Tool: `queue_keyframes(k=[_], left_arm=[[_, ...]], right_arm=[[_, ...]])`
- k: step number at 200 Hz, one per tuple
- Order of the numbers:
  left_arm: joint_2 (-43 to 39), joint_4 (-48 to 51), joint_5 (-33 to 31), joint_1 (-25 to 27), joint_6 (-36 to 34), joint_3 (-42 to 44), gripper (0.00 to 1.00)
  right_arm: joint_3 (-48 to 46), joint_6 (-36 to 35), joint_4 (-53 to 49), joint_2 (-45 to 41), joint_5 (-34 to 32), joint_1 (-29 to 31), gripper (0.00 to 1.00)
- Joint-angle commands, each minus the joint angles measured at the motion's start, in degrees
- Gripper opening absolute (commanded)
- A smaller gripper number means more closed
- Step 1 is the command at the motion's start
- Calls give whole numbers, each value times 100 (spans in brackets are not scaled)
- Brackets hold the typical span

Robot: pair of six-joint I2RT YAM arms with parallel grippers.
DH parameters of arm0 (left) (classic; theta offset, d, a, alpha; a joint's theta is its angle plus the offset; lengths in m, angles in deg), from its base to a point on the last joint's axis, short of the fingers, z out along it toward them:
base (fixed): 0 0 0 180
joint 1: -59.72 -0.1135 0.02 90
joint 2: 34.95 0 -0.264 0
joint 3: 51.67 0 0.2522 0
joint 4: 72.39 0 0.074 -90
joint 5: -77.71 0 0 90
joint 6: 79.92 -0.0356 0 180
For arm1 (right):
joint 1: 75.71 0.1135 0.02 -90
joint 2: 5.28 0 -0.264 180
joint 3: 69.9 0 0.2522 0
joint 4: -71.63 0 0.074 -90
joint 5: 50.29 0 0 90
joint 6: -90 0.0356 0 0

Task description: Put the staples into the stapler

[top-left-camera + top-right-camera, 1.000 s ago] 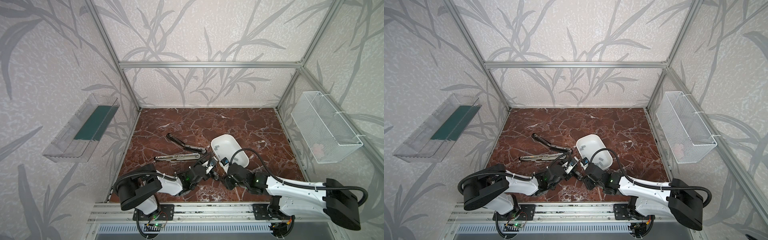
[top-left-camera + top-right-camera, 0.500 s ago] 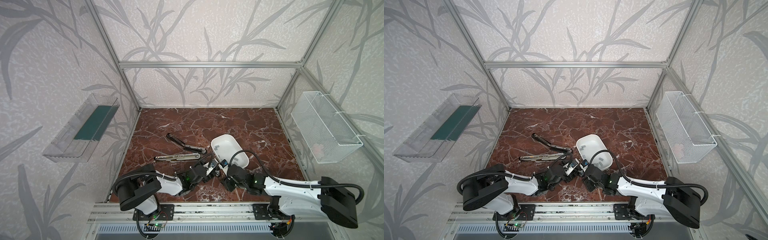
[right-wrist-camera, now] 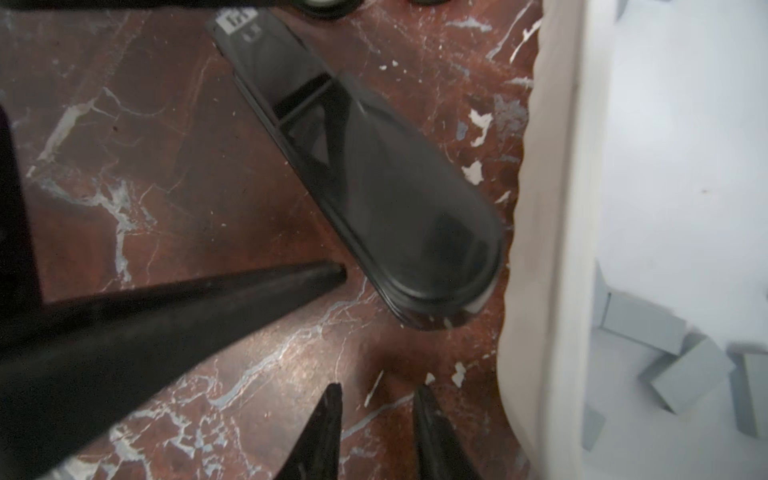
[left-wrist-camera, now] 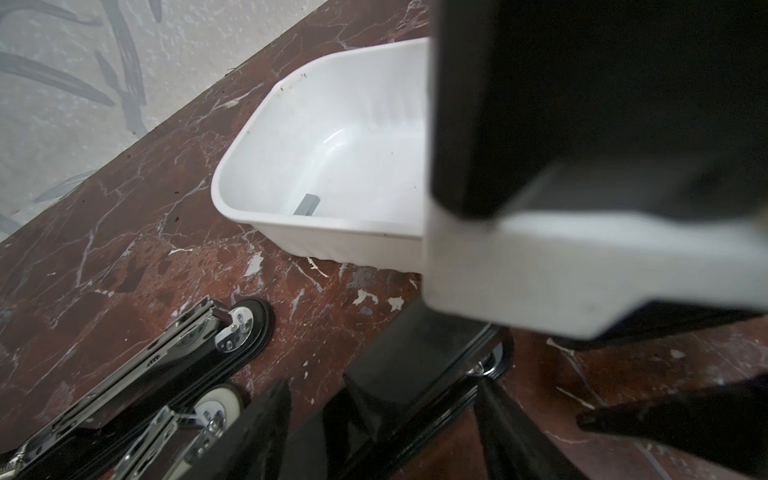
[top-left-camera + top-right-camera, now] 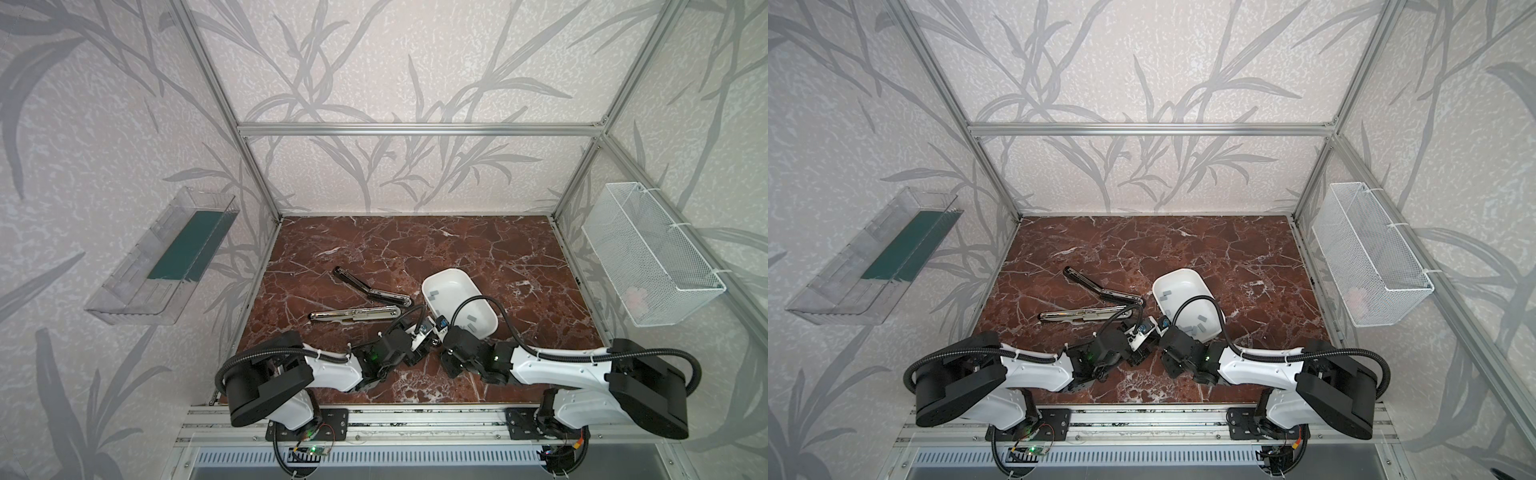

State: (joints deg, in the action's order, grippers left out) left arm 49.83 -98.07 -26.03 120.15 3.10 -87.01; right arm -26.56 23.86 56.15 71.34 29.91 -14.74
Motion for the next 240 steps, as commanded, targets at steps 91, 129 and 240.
queue_keyframes(k=[91,129,240], left_arm=[[700,-1834,-920,198,-2112,363,84],[2277,-4154,-2334,719,-3787,-30,91],[2778,-4150,-2863,1112,-5566,-534,90]], right_arm=[[23,620,-85,-620,-33,-734,32],[-268,929,39,-937,155,-1130,33],[-710,2110,514,-1610,448,-1409,39]])
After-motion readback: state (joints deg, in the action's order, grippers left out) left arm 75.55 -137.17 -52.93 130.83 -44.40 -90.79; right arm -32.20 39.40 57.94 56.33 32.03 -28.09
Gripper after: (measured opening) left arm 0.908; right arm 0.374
